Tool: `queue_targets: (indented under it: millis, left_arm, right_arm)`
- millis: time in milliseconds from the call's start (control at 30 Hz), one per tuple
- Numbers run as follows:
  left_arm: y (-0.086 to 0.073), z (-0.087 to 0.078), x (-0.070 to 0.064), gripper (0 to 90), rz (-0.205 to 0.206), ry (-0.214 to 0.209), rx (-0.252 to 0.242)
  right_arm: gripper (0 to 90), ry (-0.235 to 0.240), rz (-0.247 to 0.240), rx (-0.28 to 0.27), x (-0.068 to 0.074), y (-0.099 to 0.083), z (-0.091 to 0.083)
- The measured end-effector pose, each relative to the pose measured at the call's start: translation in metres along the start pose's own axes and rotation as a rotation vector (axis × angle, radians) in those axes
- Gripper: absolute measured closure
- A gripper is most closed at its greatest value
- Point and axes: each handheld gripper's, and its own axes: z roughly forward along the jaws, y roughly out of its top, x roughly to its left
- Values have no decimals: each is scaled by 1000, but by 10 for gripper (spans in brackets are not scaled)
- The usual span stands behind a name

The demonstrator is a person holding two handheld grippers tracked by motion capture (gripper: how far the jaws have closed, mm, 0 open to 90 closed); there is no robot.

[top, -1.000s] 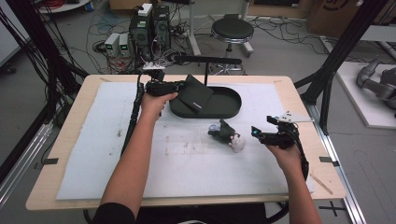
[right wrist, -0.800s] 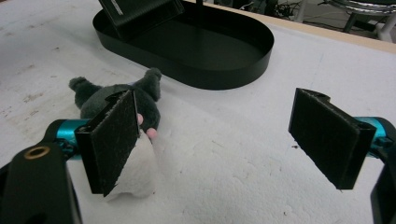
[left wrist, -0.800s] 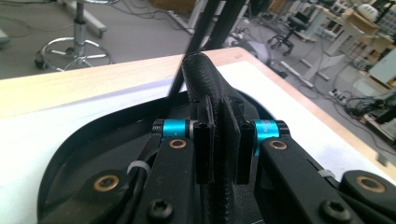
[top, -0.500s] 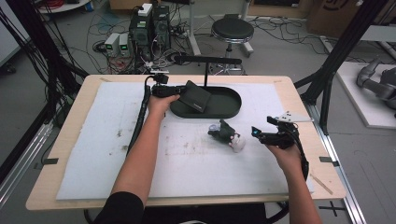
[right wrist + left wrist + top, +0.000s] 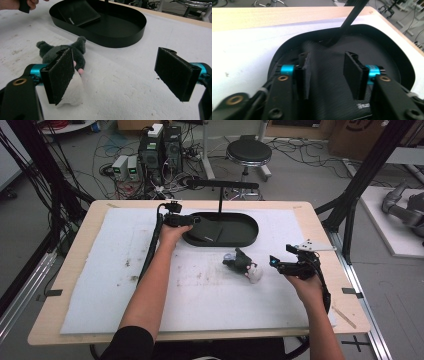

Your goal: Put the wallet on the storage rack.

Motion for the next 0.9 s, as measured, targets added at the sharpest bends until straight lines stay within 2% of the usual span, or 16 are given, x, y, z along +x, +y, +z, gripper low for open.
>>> queue_targets:
  millis: [33,200,433,500,533,600,633,700,900]
  left_arm:
    - [2,-3,-1,458,7,1,3]
    - [5,-13,-8,364,27,-26,0]
    - [-2,-43,-21,282,83,-94,-16]
    - [-7,-61,-25,253,107,-113,-39]
    - [-7,-61,-25,245,107,-113,-39]
    - [-12,-75,-28,231,125,-124,-59]
    - [-14,-80,-29,231,129,-131,-60]
    - [-21,-93,-33,214,164,-144,-50]
    - [-45,-122,-44,193,233,-132,-60]
  right_arm:
    - [165,2,-1,-3,0,0,0]
    - [165,3,1,-5,0,0,0]
    - [165,6,1,-7,1,0,-1]
    - [165,5,-7,-6,2,0,-2]
    - [165,5,-7,-6,2,0,-2]
    - [164,5,-9,-5,4,1,-1]
    - [164,5,-9,-5,4,1,-1]
    - [165,5,-11,1,4,1,-1]
    - [165,3,-3,-4,3,0,-2]
